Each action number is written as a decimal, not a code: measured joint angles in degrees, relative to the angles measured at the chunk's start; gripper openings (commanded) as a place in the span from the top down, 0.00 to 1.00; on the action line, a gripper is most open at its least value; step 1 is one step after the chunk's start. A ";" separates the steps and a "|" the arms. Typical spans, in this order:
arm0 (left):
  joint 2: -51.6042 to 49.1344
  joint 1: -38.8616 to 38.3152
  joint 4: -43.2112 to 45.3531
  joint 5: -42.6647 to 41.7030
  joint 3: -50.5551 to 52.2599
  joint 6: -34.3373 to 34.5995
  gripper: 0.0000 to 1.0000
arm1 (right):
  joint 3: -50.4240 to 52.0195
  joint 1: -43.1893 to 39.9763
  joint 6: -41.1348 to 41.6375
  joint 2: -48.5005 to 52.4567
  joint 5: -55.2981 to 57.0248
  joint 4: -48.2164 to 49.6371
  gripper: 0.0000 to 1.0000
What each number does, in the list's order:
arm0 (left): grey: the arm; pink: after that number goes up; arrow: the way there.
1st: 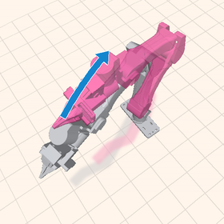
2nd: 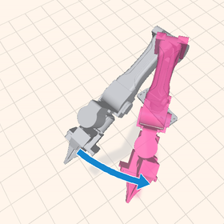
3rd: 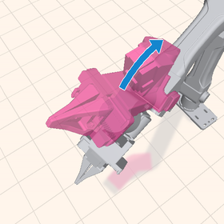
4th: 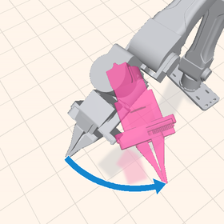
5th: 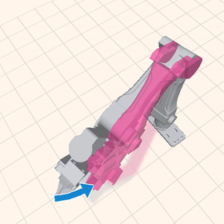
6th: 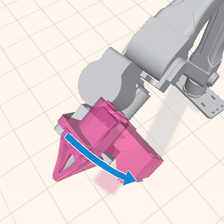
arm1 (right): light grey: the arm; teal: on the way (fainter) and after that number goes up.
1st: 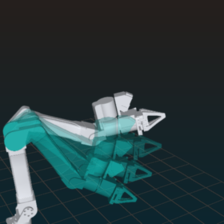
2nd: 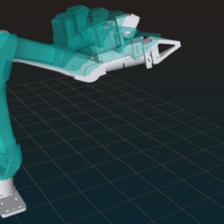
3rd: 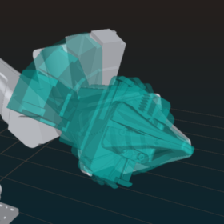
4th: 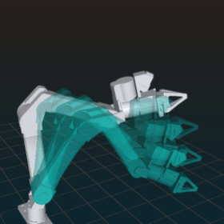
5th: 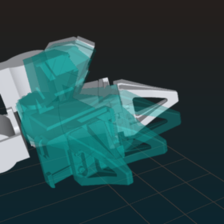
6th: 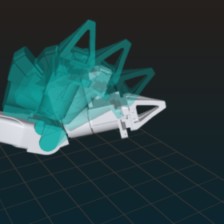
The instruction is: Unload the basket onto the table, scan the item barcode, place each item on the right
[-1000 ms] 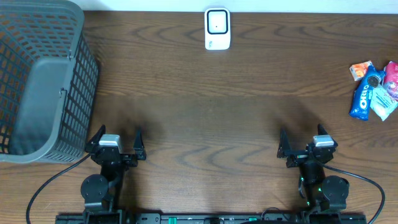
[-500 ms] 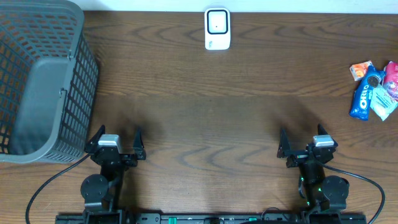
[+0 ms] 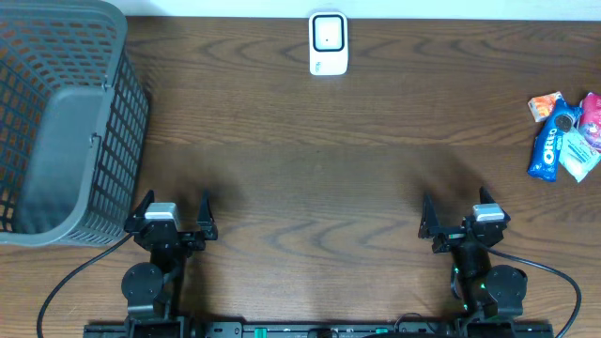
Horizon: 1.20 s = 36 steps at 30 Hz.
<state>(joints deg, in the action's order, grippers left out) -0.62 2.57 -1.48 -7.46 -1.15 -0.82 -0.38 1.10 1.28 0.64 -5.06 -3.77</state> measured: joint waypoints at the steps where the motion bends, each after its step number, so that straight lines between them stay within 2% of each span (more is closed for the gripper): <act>1: 0.00 0.00 -0.02 0.11 0.00 0.26 0.02 | 0.00 0.00 0.00 0.00 0.00 0.00 0.01; 36: 0.00 0.00 0.00 0.33 0.00 2.10 0.02 | 0.00 0.00 0.00 0.00 0.00 -0.02 0.01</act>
<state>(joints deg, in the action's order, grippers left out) -0.62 2.57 -1.48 -7.14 -1.15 1.28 -0.38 1.10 1.28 0.64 -5.06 -3.79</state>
